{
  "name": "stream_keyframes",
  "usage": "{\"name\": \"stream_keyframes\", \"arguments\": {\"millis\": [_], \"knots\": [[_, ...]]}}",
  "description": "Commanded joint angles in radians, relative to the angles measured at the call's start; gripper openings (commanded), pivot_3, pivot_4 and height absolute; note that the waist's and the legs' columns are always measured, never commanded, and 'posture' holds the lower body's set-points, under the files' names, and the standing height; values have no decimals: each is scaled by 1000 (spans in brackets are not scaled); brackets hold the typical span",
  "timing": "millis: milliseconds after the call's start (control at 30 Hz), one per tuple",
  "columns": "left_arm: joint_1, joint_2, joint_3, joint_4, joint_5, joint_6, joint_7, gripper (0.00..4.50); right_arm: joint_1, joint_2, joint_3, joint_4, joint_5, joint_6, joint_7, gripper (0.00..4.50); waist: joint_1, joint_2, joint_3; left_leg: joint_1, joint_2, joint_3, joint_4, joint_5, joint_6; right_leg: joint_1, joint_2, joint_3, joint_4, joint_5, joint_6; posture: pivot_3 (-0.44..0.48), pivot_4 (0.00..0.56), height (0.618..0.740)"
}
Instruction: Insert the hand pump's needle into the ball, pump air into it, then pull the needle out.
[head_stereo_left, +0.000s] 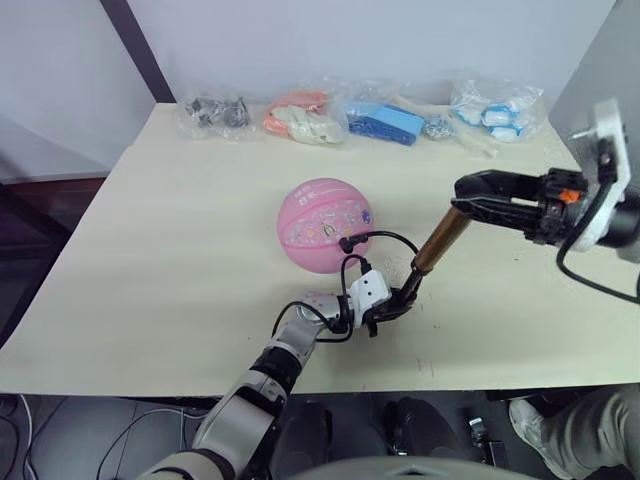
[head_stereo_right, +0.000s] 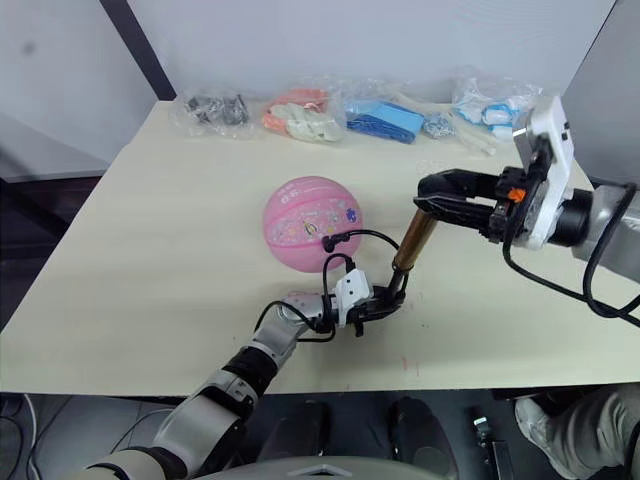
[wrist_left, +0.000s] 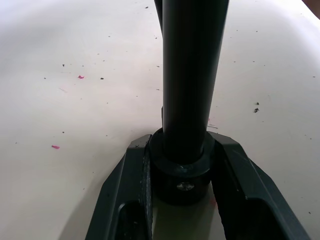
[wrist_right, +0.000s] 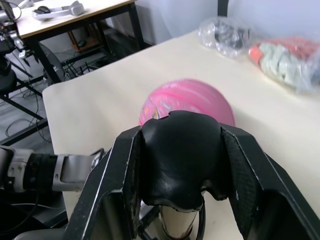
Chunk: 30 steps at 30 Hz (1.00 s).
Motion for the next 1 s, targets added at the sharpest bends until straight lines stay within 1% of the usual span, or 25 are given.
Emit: {"name": "stream_keyframes", "arguments": {"millis": [33, 133, 200, 300, 367, 400, 533, 667, 733, 767, 833, 900, 933, 1000], "knots": [[56, 55, -2, 157, 53, 71, 15, 1113, -40, -34, -70, -4, 6, -15, -14, 1684, 1, 0, 1, 0, 0, 0, 0, 0, 0, 0, 0, 0, 0, 0, 0, 0, 150, 740], [53, 57, 0, 156, 52, 70, 14, 1113, 14, -28, 2, -10, -110, -40, 1, 1684, 1, -1, 0, 0, 0, 1, 0, 0, 0, 0, 0, 0, 0, 0, 0, 0, 150, 740], [51, 56, -1, 162, 54, 67, 16, 1113, 54, 26, 43, 9, -154, -68, -5, 1684, 1, -4, -2, 1, 0, 1, 0, 0, 0, 0, 0, 1, 0, 0, 0, 0, 150, 740], [51, 51, -1, 174, 57, 60, 24, 1113, 148, 90, 141, 64, -298, -145, 6, 1684, 0, -10, -9, 2, 2, 1, 0, 0, 0, 3, 1, 0, 0, 0, 0, 0, 150, 740], [52, 51, -1, 175, 57, 58, 27, 1113, 194, 135, 195, 86, -345, -179, 28, 1684, -1, -11, -10, 3, 3, 1, 0, 0, 0, 4, 2, 0, 1, 0, 0, 0, 150, 740], [55, 52, -2, 175, 57, 56, 29, 1113, 212, 153, 242, 103, -389, -203, 44, 1684, -5, -11, -13, 3, 3, 1, 0, 0, 0, 5, 2, 0, 1, 0, 0, 0, 150, 740], [61, 52, -3, 176, 57, 52, 32, 1113, 234, 228, 368, 187, -521, -275, 81, 1684, -13, -11, -22, 5, 3, 1, 0, 0, 0, 6, 2, 0, 1, 0, 0, 0, 150, 740], [66, 52, -1, 169, 56, 52, 32, 1113, 277, 299, 519, 317, -677, -362, 125, 1684, -18, -9, -27, 7, 4, 1, 0, 0, 0, 8, 2, 0, 1, 0, 0, 0, 150, 740], [67, 52, 1, 161, 55, 56, 33, 1113, 306, 337, 560, 394, -739, -408, 142, 1684, -18, -10, -28, 13, 4, 1, -1, 0, 0, 9, 2, 0, 1, 0, -1, 0, 150, 740], [67, 52, 1, 157, 54, 58, 33, 1113, 317, 341, 573, 413, -761, -424, 151, 1684, -21, -12, -30, 14, 4, 1, -1, 0, 0, 9, 2, 0, 1, 0, -1, 0, 150, 740], [69, 53, 1, 151, 53, 61, 33, 1113, 326, 344, 562, 415, -781, -441, 168, 1684, -21, -12, -31, 20, 5, 1, -4, -1, -1, 19, 2, 1, 0, -3, -4, 0, 150, 740], [72, 55, 2, 145, 52, 65, 34, 1113, 307, 329, 497, 362, -745, -428, 181, 1684, -21, -12, -31, 20, 7, -1, -4, -1, -1, 19, -1, 3, 0, -3, -5, 0, 150, 740], [75, 57, 1, 141, 52, 66, 34, 1113, 296, 315, 465, 328, -724, -419, 186, 1684, -21, -11, -31, 20, 7, -2, -4, -3, -5, 19, -1, 2, 0, -3, -5, 0, 150, 740], [80, 58, 0, 135, 52, 68, 34, 1113, 275, 284, 403, 259, -677, -398, 202, 1684, -18, -8, -28, 19, 8, -3, -4, -3, -6, 18, -2, 2, 0, -3, -5, 0, 150, 740]]}}
